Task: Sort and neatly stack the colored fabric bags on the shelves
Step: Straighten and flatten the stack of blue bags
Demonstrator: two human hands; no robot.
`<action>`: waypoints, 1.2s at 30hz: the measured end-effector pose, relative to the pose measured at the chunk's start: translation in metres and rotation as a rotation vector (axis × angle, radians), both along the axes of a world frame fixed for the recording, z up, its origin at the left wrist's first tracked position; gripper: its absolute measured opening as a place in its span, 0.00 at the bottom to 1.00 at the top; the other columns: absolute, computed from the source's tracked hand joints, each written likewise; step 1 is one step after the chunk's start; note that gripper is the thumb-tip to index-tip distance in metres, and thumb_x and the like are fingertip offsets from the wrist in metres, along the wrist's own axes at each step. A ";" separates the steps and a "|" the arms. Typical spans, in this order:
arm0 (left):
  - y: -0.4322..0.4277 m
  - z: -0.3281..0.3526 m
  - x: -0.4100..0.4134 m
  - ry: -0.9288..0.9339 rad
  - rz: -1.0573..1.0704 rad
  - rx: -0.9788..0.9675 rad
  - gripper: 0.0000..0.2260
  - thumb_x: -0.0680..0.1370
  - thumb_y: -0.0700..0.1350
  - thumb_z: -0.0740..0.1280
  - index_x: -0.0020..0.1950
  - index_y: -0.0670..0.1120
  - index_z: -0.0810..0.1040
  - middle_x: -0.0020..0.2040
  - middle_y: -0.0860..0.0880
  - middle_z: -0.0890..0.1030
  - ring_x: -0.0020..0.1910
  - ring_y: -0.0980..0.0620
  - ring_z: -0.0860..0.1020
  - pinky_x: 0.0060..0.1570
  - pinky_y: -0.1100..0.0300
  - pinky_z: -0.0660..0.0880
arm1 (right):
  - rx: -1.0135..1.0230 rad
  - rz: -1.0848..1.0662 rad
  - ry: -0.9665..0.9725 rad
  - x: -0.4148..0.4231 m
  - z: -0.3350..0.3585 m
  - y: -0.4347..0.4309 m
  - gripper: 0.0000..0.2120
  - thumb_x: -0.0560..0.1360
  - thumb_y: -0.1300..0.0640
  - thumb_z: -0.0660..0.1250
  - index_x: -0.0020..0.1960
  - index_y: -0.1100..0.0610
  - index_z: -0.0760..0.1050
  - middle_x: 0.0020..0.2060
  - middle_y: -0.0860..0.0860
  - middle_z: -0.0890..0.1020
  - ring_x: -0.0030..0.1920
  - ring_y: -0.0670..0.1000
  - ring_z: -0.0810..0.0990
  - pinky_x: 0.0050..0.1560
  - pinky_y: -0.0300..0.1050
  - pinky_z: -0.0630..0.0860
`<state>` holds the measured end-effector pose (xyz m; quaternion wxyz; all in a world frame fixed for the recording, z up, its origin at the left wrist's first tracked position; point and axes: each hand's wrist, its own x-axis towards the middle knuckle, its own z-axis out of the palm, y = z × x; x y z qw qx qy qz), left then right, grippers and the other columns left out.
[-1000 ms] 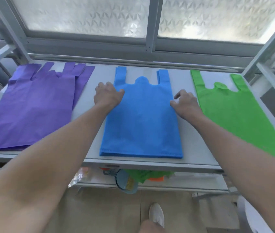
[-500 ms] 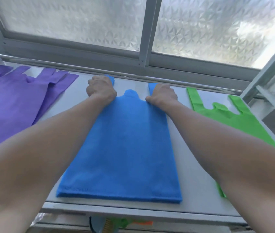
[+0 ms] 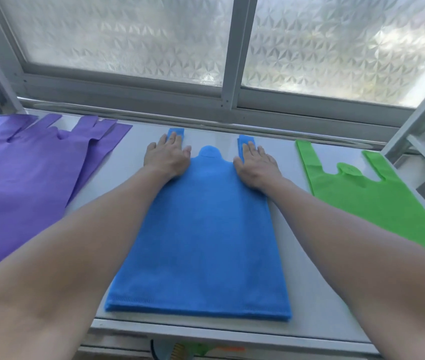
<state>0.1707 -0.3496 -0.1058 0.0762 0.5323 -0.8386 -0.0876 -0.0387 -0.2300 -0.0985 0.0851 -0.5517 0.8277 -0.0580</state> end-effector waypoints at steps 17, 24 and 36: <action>0.089 0.023 0.076 0.227 0.050 -0.164 0.16 0.80 0.48 0.64 0.65 0.44 0.79 0.64 0.44 0.77 0.64 0.40 0.73 0.62 0.45 0.70 | -0.143 -0.202 -0.354 0.015 0.032 0.079 0.36 0.77 0.45 0.69 0.80 0.54 0.62 0.77 0.56 0.67 0.77 0.59 0.63 0.73 0.55 0.64; 0.179 0.031 0.129 0.092 -0.049 0.040 0.29 0.80 0.63 0.64 0.76 0.47 0.70 0.71 0.46 0.71 0.70 0.42 0.69 0.65 0.46 0.71 | -0.065 -0.212 -0.265 0.094 0.041 0.164 0.28 0.79 0.41 0.67 0.77 0.43 0.65 0.71 0.54 0.68 0.72 0.57 0.65 0.62 0.59 0.66; 0.185 0.015 0.129 0.058 -0.030 0.058 0.27 0.85 0.60 0.56 0.83 0.52 0.58 0.81 0.50 0.59 0.74 0.45 0.60 0.69 0.46 0.61 | 0.138 -0.190 -0.039 0.118 0.029 0.187 0.35 0.84 0.36 0.51 0.85 0.49 0.46 0.83 0.55 0.49 0.82 0.56 0.49 0.73 0.62 0.59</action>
